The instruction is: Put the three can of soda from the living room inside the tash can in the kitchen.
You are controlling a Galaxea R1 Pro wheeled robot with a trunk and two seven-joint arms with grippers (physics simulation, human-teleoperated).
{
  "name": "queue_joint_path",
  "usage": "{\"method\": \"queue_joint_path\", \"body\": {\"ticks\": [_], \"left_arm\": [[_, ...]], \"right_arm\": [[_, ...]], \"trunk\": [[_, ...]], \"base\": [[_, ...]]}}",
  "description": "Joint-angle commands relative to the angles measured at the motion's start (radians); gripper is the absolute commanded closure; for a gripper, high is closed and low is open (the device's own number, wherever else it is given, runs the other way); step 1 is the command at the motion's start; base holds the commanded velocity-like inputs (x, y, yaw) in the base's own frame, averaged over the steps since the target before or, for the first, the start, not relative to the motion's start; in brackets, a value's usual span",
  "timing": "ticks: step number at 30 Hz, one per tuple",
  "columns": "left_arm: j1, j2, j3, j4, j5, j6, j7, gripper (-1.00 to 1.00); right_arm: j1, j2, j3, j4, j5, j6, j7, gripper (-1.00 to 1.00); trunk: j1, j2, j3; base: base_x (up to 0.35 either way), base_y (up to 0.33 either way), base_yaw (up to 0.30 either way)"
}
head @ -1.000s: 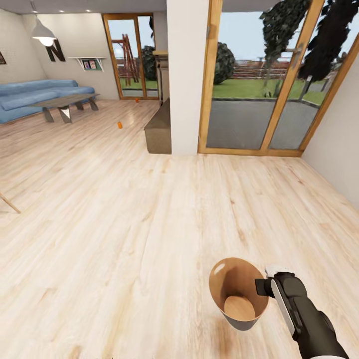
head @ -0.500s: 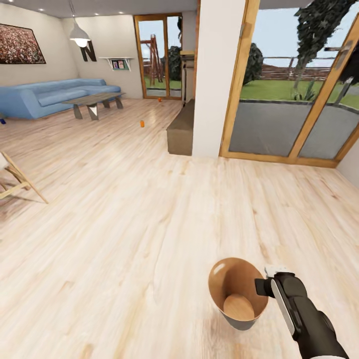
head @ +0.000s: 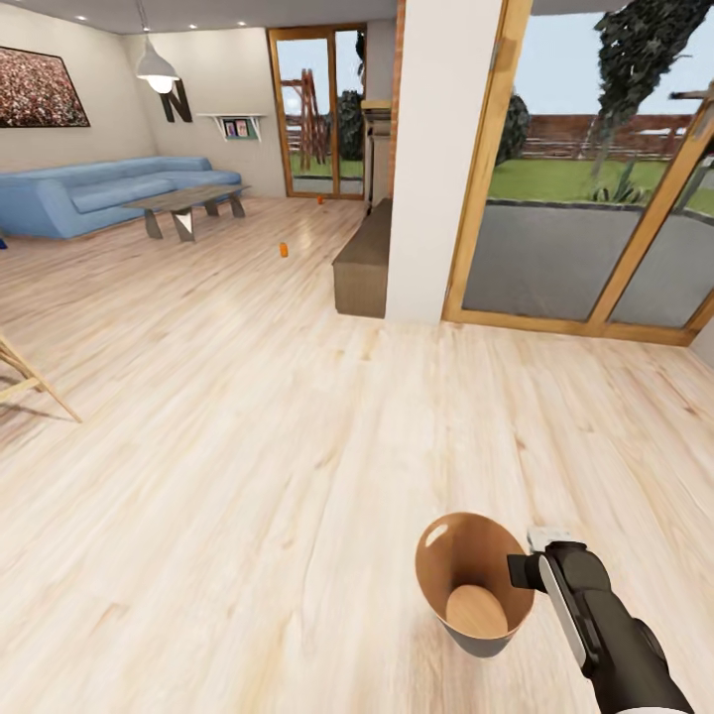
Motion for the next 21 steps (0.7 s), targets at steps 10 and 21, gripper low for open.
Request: {"method": "queue_joint_path", "body": {"ticks": [10, 21], "left_arm": [[0.0, 0.0, 0.0, 0.0, 0.0, 0.0, -0.001, -1.0], [0.0, 0.0, 0.0, 0.0, 0.0, 0.0, -0.001, -1.0]], "right_arm": [[0.0, 0.0, 0.0, 0.0, -0.012, -0.001, 0.006, 1.0], [-0.001, 0.0, 0.0, 0.0, -0.012, -0.001, 0.006, 1.0]], "trunk": [[0.0, 0.0, 0.0], [0.0, 0.0, 0.0]], "base": [[0.347, 0.0, 0.03], [0.347, 0.0, 0.229]]}}
